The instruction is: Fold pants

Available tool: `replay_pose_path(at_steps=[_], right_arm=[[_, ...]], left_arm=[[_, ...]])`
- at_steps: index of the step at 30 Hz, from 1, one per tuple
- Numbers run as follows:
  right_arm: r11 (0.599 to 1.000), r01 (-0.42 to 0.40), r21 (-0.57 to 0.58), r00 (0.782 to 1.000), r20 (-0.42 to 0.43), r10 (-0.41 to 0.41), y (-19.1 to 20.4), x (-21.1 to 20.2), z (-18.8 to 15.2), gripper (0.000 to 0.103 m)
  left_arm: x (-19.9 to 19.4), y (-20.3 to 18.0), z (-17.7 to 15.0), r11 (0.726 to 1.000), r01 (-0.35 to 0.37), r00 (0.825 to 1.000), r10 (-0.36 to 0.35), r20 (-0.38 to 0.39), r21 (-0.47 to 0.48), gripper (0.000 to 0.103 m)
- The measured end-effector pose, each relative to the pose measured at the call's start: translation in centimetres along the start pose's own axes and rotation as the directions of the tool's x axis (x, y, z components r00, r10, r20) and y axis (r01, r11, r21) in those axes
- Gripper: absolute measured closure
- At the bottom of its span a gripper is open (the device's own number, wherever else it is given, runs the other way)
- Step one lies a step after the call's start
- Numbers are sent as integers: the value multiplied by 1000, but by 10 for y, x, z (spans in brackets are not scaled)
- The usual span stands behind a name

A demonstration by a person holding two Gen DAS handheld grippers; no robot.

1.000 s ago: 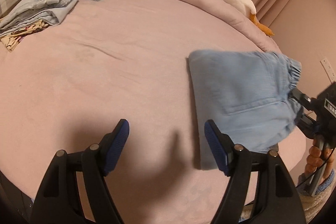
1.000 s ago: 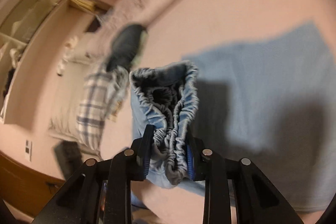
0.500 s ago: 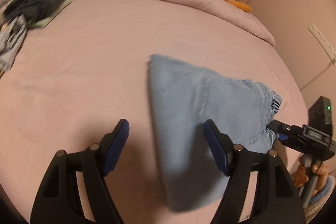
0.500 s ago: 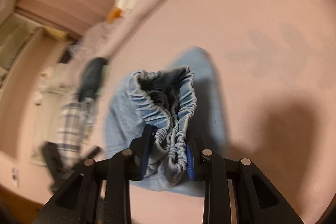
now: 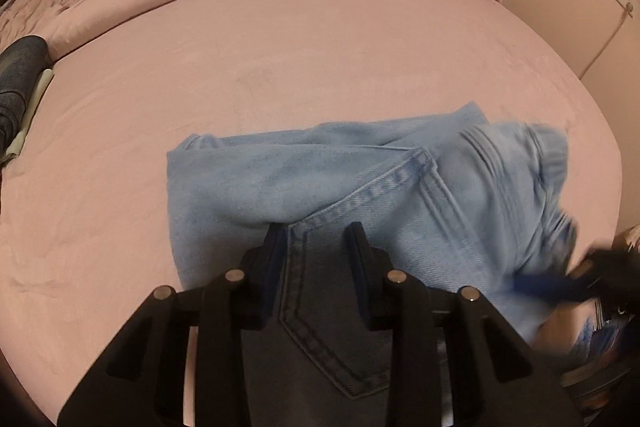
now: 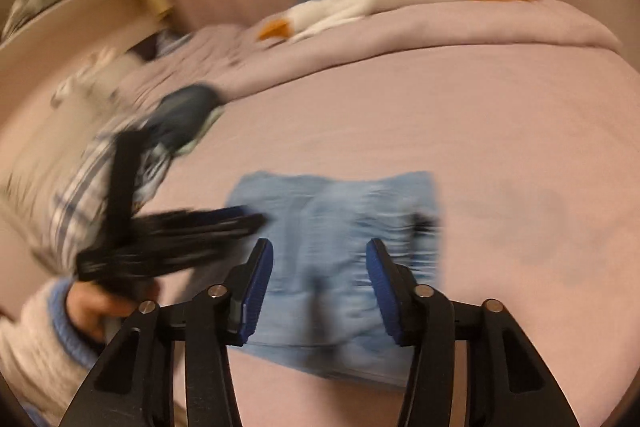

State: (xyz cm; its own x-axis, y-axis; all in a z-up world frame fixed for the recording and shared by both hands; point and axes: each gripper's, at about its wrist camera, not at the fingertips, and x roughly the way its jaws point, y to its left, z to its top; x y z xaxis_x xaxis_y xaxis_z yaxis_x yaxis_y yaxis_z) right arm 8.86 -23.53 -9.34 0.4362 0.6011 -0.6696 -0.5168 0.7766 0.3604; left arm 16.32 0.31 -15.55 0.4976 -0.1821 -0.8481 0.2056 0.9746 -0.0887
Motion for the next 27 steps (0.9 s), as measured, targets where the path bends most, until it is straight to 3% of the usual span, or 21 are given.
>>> replay_pose_path(at_steps=[2,4,6,8,11,14,16,20,24,27], right_arm=[[999,-11,-34,997,-76,8,12,26,-9,62],[996,43,-81,983,-175,-56,17,52,-24,62],[991,55,-118,983,-167,-74,20,53,-30,62],[996,34,-80,979,-196,-49,15,48,-23,62],[999,-5,-38,990,-141,-1,8,25,-8,62],[998,24,-55,999,-24,-25,2,5,7,62],[998,57,-36,998,9,-56,-5,9,17,62],[985,168,-40,983,-60,-171,-15,37,19,62],[984,175,-25,982,-69,-176,-23,39,18,65],[985,172,-26,983,-63,-173,-9,31,23,65]], left_arm=[[-2,4,-3,1000,10,1000,-10,-2,3,73],[-5,5,-4,1000,6,1000,-6,8,9,72],[-15,4,-15,1000,-2,1000,2,15,8,72],[-25,2,-27,1000,3,999,-3,33,9,71],[-35,-3,-45,1000,15,1000,-15,26,-8,71],[-43,-9,-61,1000,11,1000,-11,25,11,71],[-45,-13,-71,1000,17,1000,-18,19,20,71],[-43,-19,-78,999,-1,1000,1,19,40,71],[-43,-16,-76,1000,5,1000,-6,11,20,71],[-42,-15,-76,1000,10,1000,-10,13,13,71]])
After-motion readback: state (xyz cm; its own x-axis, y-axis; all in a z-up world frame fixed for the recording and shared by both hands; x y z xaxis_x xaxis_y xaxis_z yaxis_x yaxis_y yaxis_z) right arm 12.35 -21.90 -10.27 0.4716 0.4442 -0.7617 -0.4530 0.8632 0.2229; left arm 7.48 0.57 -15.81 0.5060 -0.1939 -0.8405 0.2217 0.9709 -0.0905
